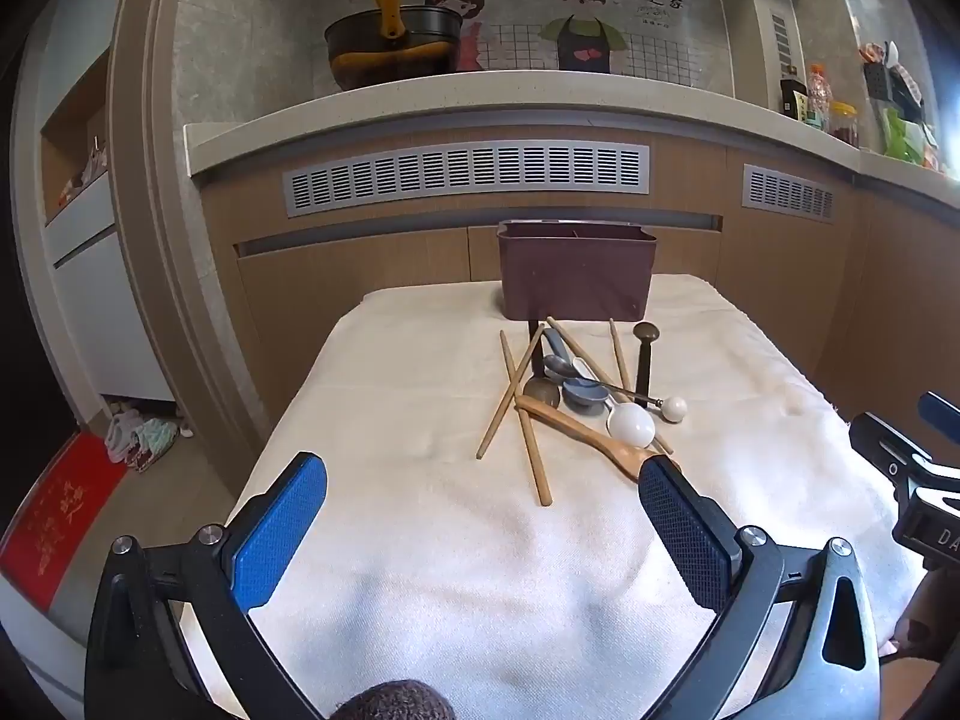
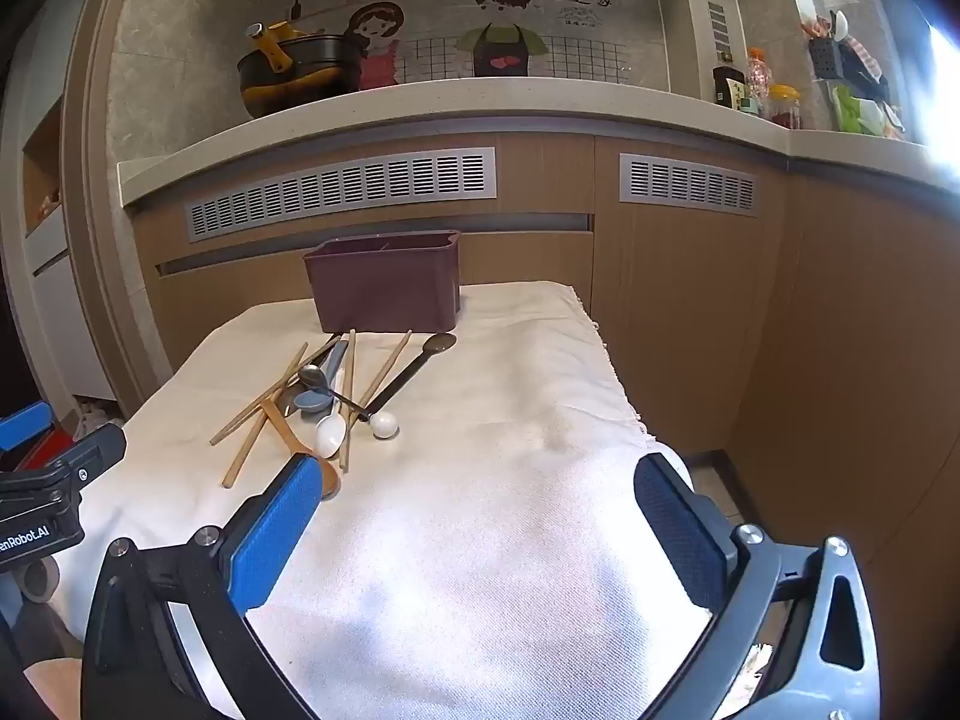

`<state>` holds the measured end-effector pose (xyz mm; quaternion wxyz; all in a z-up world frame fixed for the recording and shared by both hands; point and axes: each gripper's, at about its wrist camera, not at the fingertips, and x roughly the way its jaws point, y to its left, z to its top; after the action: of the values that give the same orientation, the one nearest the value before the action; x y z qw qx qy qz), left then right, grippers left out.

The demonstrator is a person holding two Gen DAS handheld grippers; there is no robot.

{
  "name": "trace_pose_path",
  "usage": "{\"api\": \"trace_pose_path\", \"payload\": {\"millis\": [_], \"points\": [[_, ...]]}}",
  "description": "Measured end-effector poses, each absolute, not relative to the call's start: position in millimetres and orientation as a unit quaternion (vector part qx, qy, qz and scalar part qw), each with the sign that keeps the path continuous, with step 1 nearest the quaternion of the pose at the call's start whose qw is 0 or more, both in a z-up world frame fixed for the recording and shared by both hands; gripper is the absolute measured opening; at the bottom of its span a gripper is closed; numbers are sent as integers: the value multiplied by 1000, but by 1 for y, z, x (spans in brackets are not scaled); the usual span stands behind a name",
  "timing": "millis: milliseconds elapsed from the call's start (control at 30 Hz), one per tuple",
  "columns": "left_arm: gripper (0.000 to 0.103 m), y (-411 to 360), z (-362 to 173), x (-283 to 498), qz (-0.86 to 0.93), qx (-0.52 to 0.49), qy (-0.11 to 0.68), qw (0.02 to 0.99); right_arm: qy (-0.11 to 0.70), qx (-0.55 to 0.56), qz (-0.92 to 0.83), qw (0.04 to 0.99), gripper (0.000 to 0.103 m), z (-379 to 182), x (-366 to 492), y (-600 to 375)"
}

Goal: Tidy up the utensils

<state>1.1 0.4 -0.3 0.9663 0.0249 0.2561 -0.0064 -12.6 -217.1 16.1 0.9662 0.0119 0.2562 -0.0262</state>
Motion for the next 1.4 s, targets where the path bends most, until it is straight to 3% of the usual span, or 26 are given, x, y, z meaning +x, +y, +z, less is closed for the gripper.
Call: {"api": "trace_pose_path", "payload": {"millis": [1400], "points": [[103, 2, 0, 0, -7, 24, 253, 967, 260, 23, -11, 965, 103, 14, -11, -218]]}}
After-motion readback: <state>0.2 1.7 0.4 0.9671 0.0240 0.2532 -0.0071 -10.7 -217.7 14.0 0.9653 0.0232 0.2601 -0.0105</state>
